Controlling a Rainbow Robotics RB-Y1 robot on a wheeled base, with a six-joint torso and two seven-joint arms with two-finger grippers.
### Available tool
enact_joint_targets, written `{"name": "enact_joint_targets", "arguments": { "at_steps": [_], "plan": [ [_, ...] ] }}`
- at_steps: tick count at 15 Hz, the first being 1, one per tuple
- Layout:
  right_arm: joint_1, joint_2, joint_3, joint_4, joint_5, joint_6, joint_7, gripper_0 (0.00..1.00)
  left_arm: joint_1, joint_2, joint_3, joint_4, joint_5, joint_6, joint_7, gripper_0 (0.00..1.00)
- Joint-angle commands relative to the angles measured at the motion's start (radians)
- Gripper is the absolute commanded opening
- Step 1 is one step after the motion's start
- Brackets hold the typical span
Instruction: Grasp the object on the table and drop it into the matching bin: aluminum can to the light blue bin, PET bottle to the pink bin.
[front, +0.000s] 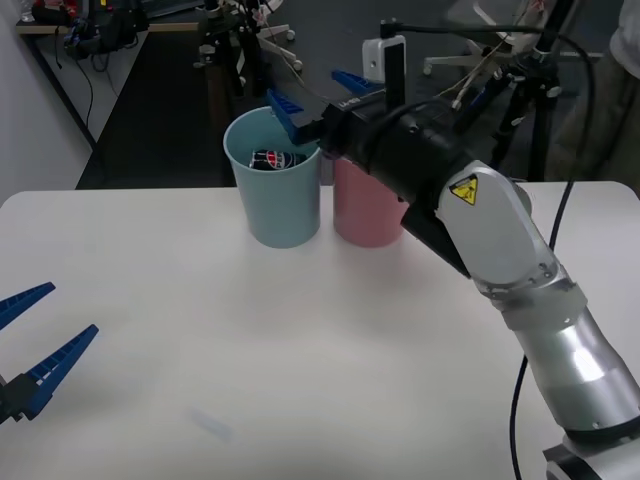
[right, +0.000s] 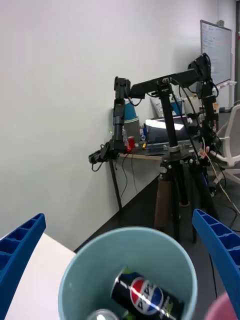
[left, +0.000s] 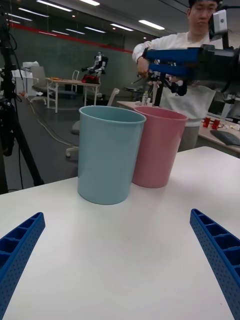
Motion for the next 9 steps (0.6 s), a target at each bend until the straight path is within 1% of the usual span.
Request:
{"name": "enact_joint_targets", "arguments": {
  "at_steps": [1,3,4,5,9],
  "plan": [
    [0.143,-0.089,-0.023,-0.133,-0.167,-0.043,0.139,1.0,0.0,0.0,0.0,0.0,0.0,0.0,0.0,1.0],
    [0.241,-0.175,-0.035,-0.202,-0.31,-0.046,0.251,1.0,0.0,0.0,0.0,0.0,0.0,0.0,0.0,1.0],
    [0.282,-0.209,-0.049,-0.223,-0.374,-0.054,0.306,1.0,0.0,0.0,0.0,0.0,0.0,0.0,0.0,1.0],
    [0.33,-0.229,-0.086,-0.243,-0.452,-0.092,0.386,1.0,0.0,0.0,0.0,0.0,0.0,0.0,0.0,1.0],
    [0.48,-0.226,-0.281,-0.252,-0.618,-0.3,0.61,1.0,0.0,0.0,0.0,0.0,0.0,0.0,0.0,1.0]
  ]
}}
